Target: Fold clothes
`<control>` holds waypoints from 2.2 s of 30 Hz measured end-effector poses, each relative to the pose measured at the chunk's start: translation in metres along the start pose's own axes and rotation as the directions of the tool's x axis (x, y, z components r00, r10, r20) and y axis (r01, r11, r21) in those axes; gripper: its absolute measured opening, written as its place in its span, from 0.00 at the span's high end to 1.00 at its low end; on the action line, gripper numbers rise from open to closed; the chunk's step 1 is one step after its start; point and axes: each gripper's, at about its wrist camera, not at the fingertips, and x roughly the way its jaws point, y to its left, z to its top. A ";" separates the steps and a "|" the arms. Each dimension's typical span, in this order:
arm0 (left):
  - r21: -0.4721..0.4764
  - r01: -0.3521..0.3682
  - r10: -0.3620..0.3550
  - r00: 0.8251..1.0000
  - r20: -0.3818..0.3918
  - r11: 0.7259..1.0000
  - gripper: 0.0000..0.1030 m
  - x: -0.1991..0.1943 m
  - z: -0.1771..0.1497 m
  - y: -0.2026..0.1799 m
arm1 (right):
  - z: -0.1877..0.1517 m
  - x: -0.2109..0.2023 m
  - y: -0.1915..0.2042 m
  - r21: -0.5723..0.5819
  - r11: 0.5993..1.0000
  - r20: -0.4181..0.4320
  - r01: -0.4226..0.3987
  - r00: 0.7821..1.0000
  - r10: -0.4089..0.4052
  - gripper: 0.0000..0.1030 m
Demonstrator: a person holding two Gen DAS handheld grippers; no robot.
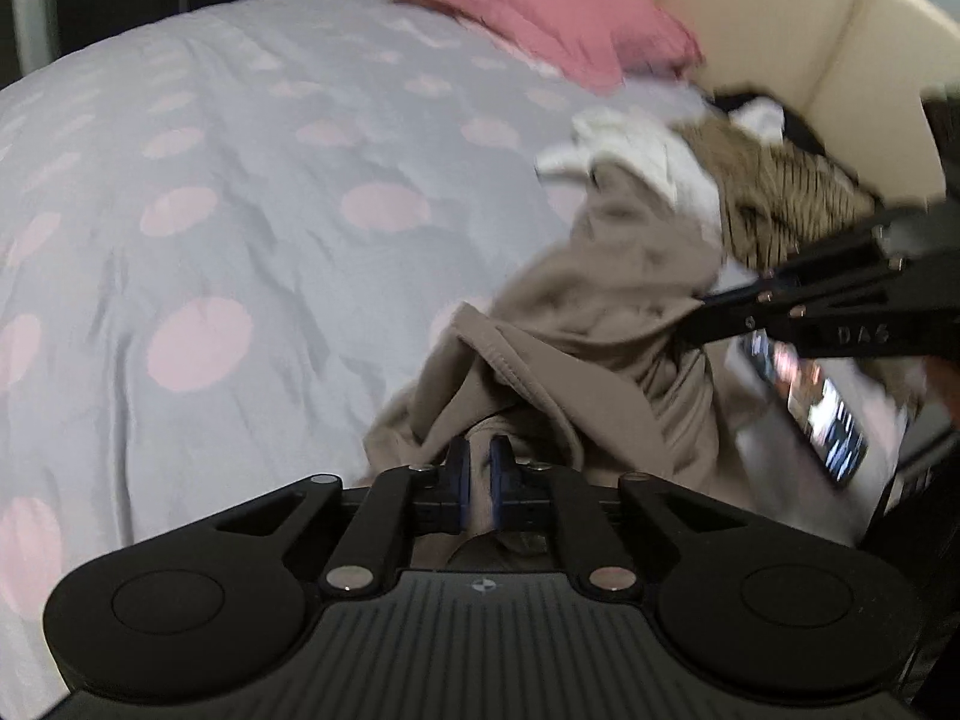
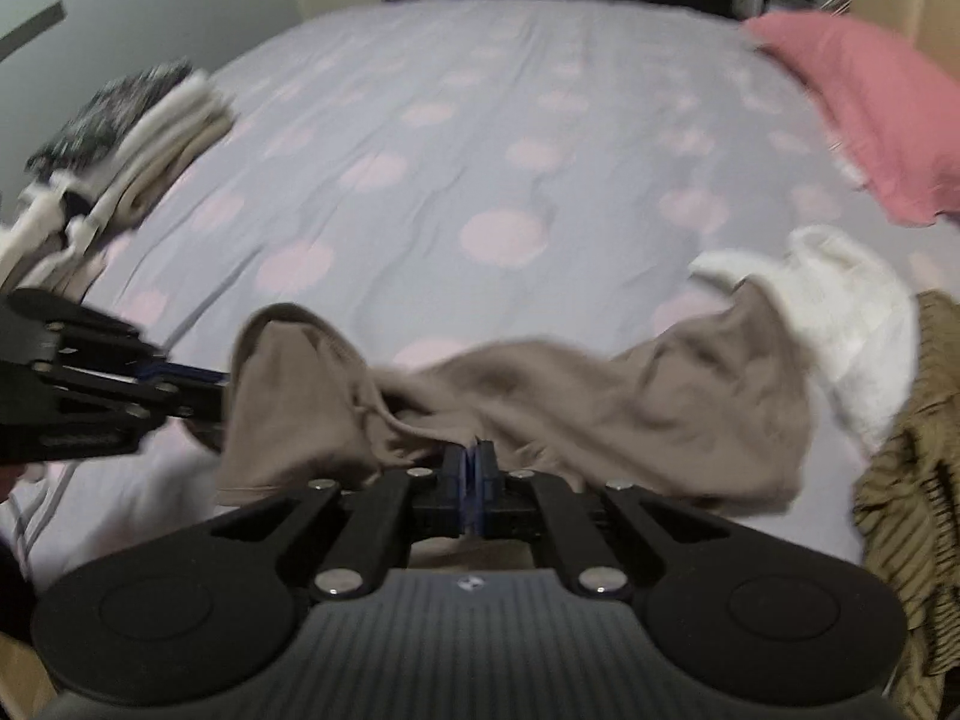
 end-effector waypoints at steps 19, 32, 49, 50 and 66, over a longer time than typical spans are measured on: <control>-0.092 -0.134 0.162 0.785 0.598 0.987 0.97 -0.268 0.047 0.002 | 0.059 -0.191 0.025 0.037 0.992 0.605 0.122 0.787 -0.119 0.97; -0.154 -0.200 0.224 0.962 0.159 0.968 0.97 -0.171 0.026 0.040 | 0.042 -0.082 0.031 -0.062 0.997 0.274 0.036 0.962 -0.018 0.97; -0.028 -0.138 0.129 0.969 -0.211 0.990 0.97 -0.074 -0.051 0.028 | -0.010 -0.046 0.058 -0.074 0.995 0.145 0.064 0.988 -0.053 0.54; -0.018 -0.144 0.136 0.967 -0.214 0.989 0.97 -0.073 -0.053 0.027 | -0.014 -0.044 0.065 -0.083 0.996 0.136 0.043 0.990 -0.032 0.54; 0.293 -0.039 0.075 0.991 -0.111 0.955 0.67 -0.098 -0.069 -0.026 | -0.052 -0.022 0.060 -0.218 0.972 -0.001 0.088 0.996 -0.091 0.60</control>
